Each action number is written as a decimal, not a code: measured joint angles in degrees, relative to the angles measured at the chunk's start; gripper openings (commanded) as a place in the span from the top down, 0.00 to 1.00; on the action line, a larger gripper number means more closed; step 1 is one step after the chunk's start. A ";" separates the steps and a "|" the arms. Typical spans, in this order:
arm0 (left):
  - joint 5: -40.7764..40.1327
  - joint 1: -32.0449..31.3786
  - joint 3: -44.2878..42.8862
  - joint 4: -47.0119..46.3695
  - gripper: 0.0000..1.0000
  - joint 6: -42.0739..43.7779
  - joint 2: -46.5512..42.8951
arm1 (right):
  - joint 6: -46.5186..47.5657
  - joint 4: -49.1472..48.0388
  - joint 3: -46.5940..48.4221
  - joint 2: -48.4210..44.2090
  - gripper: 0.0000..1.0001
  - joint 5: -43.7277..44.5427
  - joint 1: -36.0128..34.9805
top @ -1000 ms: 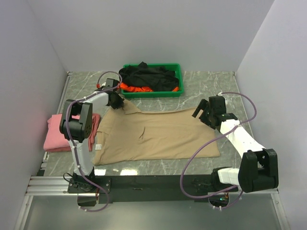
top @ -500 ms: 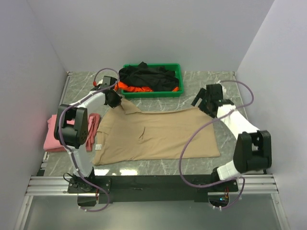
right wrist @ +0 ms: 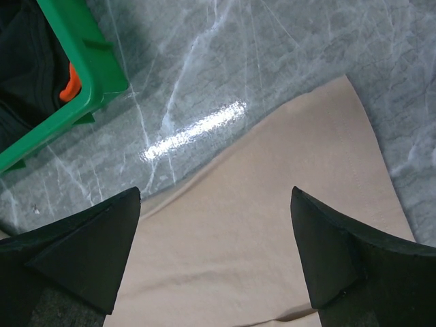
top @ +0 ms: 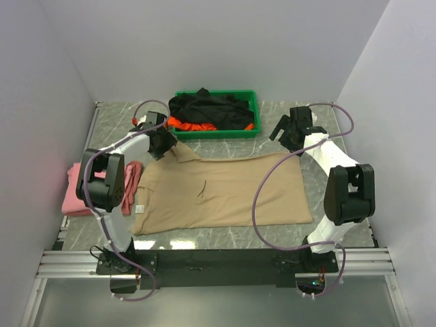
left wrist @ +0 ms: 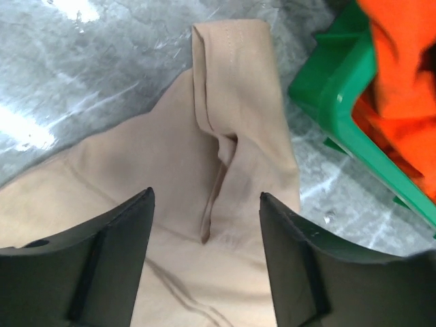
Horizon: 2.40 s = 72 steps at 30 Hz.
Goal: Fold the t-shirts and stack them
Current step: Fold the tshirt
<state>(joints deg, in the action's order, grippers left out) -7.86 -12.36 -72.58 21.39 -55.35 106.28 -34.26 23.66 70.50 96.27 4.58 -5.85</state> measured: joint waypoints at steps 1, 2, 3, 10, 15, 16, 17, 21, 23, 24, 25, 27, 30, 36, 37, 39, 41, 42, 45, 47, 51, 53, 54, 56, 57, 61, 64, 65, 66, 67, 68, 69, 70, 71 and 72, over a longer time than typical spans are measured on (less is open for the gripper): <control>0.07 0.00 -0.33 -0.13 0.35 0.02 0.72 | 0.09 0.00 0.00 0.04 0.04 0.00 0.00; 0.26 0.00 -0.72 -0.48 0.36 0.02 1.68 | 0.24 0.00 0.00 0.09 0.04 0.02 0.00; 0.57 0.00 -1.11 -0.83 0.38 0.00 2.67 | 0.31 0.00 0.00 0.11 0.04 0.04 0.00; 2.25 -0.04 -4.13 -2.34 0.48 -0.42 6.86 | 0.74 0.00 0.00 0.31 0.04 0.13 0.02; 2.21 -0.22 -5.01 -2.58 0.58 -0.42 7.04 | 0.94 0.00 -0.02 0.31 0.04 0.33 0.02; 2.08 -0.22 -5.07 -2.58 0.61 -0.42 7.04 | 0.98 0.02 -0.02 0.31 0.04 0.31 0.02; 1.92 -0.22 -5.31 -2.43 0.67 -0.39 7.17 | 1.11 0.00 -0.02 0.31 0.04 0.31 0.02; 1.53 -0.22 -8.09 -1.97 0.85 -0.24 9.27 | 1.27 0.02 -0.02 0.31 0.04 0.35 0.04; 1.55 -0.22 -9.14 -1.95 1.00 0.09 10.43 | 1.42 0.02 -0.04 0.31 0.04 0.39 0.04; 1.55 -0.22 -9.29 -1.88 0.99 -0.02 10.75 | 1.55 0.02 -0.07 0.31 0.04 0.44 0.07; 1.51 -0.22 -9.29 -1.60 0.99 0.17 10.91 | 1.62 0.02 -0.09 0.31 0.04 0.52 0.07; 1.44 -0.22 -9.29 -1.31 0.99 0.22 10.93 | 1.79 0.04 -0.11 0.31 0.04 0.63 0.07; 1.18 -0.22 -9.16 -1.42 0.99 0.24 10.69 | 2.01 0.09 -0.11 0.31 0.04 1.01 0.11; 0.70 -0.57 -4.39 -1.16 0.99 0.70 4.85 | 1.44 1.68 2.43 3.48 0.07 2.27 0.96; 0.57 -0.74 -3.76 -0.98 0.99 0.70 3.65 | 1.03 2.05 3.63 4.70 0.08 2.56 1.22; 0.44 -1.05 -2.10 -0.79 0.99 0.70 1.09 | 0.68 3.30 7.15 8.13 0.09 3.34 1.68; 0.44 -1.29 -0.31 -0.61 0.99 0.68 -1.05 | 0.31 5.05 11.41 11.76 0.09 4.33 1.97; 0.44 -1.40 0.76 -0.52 0.99 0.68 -2.03 | 0.15 6.19 13.70 13.68 0.10 5.05 1.99; 0.33 -1.62 3.37 0.42 0.99 0.63 -4.20 | -0.20 8.55 18.38 18.05 0.14 6.67 1.99; -0.11 -1.88 4.24 1.40 0.99 0.59 -4.96 | -0.59 10.32 19.61 19.89 0.17 7.58 1.99; -1.05 -2.84 5.66 3.19 0.99 0.31 -7.19 | -1.33 14.34 19.63 21.18 0.21 10.43 1.99; -1.18 -3.52 6.51 3.72 0.99 0.13 -8.55 | -1.62 15.72 19.63 21.55 0.22 11.76 1.99; -1.25 -3.82 7.02 3.93 0.99 0.07 -9.22 | -1.70 16.28 19.67 21.75 0.23 12.39 1.99; -1.36 -4.31 8.07 4.33 1.00 -0.07 -10.64 | -1.88 17.68 20.61 22.62 0.26 13.31 2.03; -1.42 -4.46 8.55 4.57 0.99 -0.22 -11.17 | -1.97 18.18 21.44 23.32 0.27 13.70 2.05; -1.51 -4.72 10.45 5.11 0.99 -0.87 -12.87 | -2.36 19.23 25.57 26.93 0.27 15.26 2.12; -1.79 -4.72 11.17 6.05 0.99 -1.03 -14.03 | -2.69 19.91 26.80 28.57 0.29 15.74 2.16; -1.99 -4.74 11.32 6.21 1.00 -1.07 -14.49 | -2.80 20.00 26.84 28.76 0.31 15.74 2.16; -2.12 -4.76 11.45 6.34 0.99 -1.07 -14.97 | -2.93 20.26 26.84 28.83 0.32 15.72 2.16; -2.25 -4.79 11.52 6.38 1.00 -1.07 -15.43 | -3.02 20.44 26.82 28.83 0.32 15.74 2.16; -2.36 -4.83 11.61 6.29 0.99 -1.07 -15.74 | -3.19 20.55 26.77 28.83 0.35 15.76 2.16; -2.45 -4.85 11.76 6.29 1.00 -1.07 -16.11 | -3.26 20.52 26.73 28.83 0.37 15.78 2.16; -2.47 -4.87 11.89 6.32 0.99 -1.09 -16.35 | -3.39 20.44 26.56 28.83 0.40 15.78 2.19; -2.47 -4.87 12.15 6.29 1.00 -1.07 -16.59 | -3.58 20.41 26.36 28.83 0.47 15.76 2.21; -2.47 -4.90 12.33 6.36 0.99 -1.07 -16.68 | -3.50 20.41 26.29 28.83 0.51 15.82 2.23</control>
<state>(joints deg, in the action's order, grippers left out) -10.33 -17.26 -60.25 27.75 -56.42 89.60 -37.76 44.07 96.79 125.10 20.40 -3.62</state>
